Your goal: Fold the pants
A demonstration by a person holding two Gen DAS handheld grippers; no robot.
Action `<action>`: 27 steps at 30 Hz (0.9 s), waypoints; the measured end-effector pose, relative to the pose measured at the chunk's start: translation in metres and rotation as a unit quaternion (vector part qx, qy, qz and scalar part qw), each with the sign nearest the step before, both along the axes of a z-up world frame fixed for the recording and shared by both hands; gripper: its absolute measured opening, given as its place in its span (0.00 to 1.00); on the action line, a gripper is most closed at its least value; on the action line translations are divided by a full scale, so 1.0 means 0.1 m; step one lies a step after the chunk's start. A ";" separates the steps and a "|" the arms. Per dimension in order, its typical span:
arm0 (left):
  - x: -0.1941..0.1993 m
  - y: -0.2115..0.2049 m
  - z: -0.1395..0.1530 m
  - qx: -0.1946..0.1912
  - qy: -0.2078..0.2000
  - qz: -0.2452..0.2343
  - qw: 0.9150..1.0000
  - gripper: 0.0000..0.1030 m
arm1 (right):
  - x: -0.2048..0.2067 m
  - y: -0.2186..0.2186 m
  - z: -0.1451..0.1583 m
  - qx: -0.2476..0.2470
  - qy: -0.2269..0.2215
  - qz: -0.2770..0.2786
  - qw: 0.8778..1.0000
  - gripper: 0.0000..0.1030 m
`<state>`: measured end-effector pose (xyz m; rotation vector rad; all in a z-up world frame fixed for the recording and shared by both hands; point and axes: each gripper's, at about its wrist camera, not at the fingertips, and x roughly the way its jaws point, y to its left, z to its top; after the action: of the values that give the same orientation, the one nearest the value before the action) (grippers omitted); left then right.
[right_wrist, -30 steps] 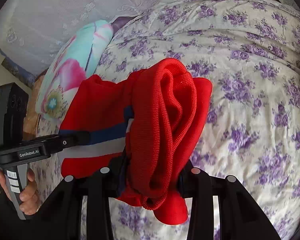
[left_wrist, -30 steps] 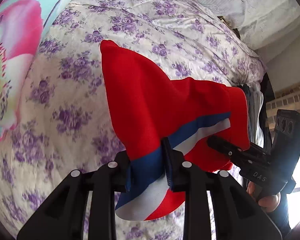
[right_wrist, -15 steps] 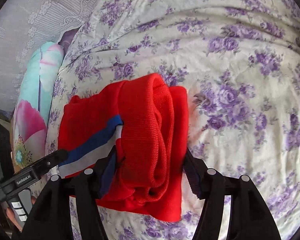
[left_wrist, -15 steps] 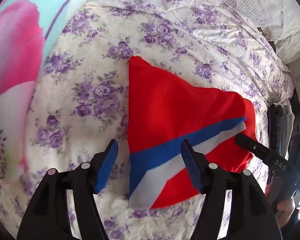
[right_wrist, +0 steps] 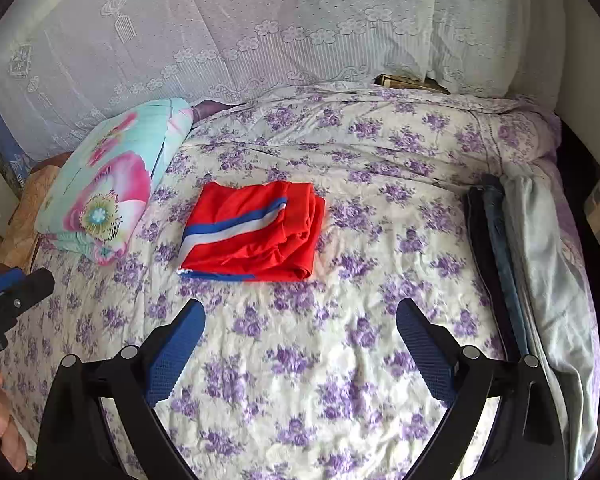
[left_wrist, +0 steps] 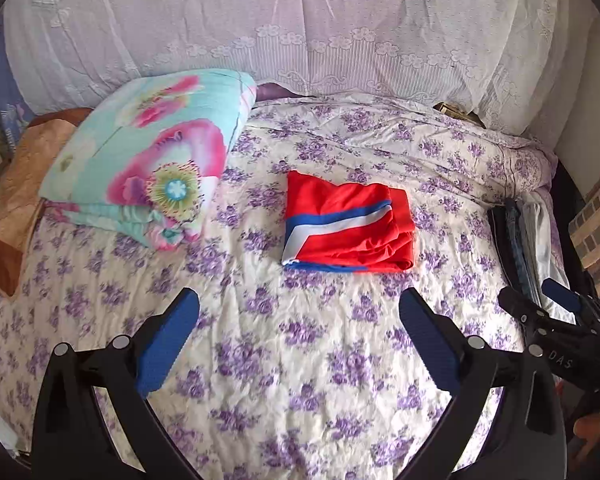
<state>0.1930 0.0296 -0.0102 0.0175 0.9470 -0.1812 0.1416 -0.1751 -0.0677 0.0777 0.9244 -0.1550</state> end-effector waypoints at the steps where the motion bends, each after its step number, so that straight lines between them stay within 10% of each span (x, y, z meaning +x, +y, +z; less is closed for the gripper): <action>1: -0.14 0.00 0.05 0.005 -0.004 0.003 1.000 0.95 | -0.11 0.03 -0.01 -0.001 0.002 -0.002 1.000 0.95; 11: -0.95 -0.09 0.45 0.024 -0.050 0.006 0.998 0.95 | -0.72 0.16 0.23 -0.004 -0.004 0.017 1.000 0.95; 27: -1.21 -0.22 0.58 0.030 -0.065 0.010 0.997 0.95 | -0.99 0.14 0.42 -0.002 -0.019 0.031 0.999 0.95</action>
<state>0.0718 0.0072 0.0476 0.0750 0.8220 -0.1318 0.0423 -0.1614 -0.0261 0.0478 0.8873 -0.0971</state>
